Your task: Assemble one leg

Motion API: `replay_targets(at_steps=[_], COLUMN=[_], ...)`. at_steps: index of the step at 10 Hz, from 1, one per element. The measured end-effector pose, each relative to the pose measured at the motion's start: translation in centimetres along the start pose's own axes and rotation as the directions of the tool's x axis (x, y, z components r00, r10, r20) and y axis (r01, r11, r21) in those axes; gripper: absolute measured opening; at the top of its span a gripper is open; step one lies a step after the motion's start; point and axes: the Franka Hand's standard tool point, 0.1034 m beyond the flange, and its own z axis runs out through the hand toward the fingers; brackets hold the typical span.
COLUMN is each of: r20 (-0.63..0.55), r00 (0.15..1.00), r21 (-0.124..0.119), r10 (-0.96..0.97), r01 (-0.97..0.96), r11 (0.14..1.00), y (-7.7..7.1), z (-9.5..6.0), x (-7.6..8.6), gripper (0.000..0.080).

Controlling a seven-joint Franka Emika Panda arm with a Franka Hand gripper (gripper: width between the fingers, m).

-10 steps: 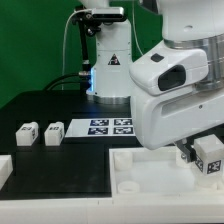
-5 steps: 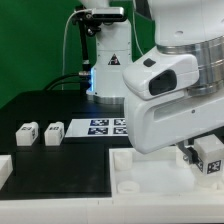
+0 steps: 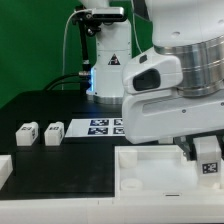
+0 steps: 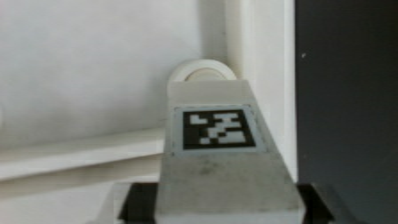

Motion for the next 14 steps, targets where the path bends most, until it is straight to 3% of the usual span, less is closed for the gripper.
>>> replay_targets(at_steps=[2, 4, 7, 8, 10, 11, 12, 14], r20=[-0.042, -0.100, -0.108, -0.073, -0.017, -0.013, 0.011, 0.010], r00=[0.965, 0.863, 0.585, 0.424, 0.208, 0.179, 0.085, 0.107], r21=[0.004, 0.031, 0.110, 0.145, 0.168, 0.170, 0.175, 0.175], r10=[0.258, 0.495, 0.803, 0.903, 0.978, 0.984, 0.996, 0.994], r01=[-0.259, -0.495, -0.796, -0.891, -0.964, -0.969, -0.981, -0.979], r11=[0.966, 0.869, 0.595, 0.430, 0.208, 0.179, 0.082, 0.104], y=[0.4, 0.6, 0.0, -0.6, -2.1, -2.1, -2.0, -2.1], z=[0.0, 0.0, 0.0, 0.1, 0.4, 0.5, 0.5, 0.6], x=[-0.8, -1.5, -1.8, -2.0, -2.4, -2.3, -2.2, -2.3], gripper=[0.0291, 0.0291, 0.0292, 0.0292, 0.0292, 0.0292, 0.0292, 0.0292])
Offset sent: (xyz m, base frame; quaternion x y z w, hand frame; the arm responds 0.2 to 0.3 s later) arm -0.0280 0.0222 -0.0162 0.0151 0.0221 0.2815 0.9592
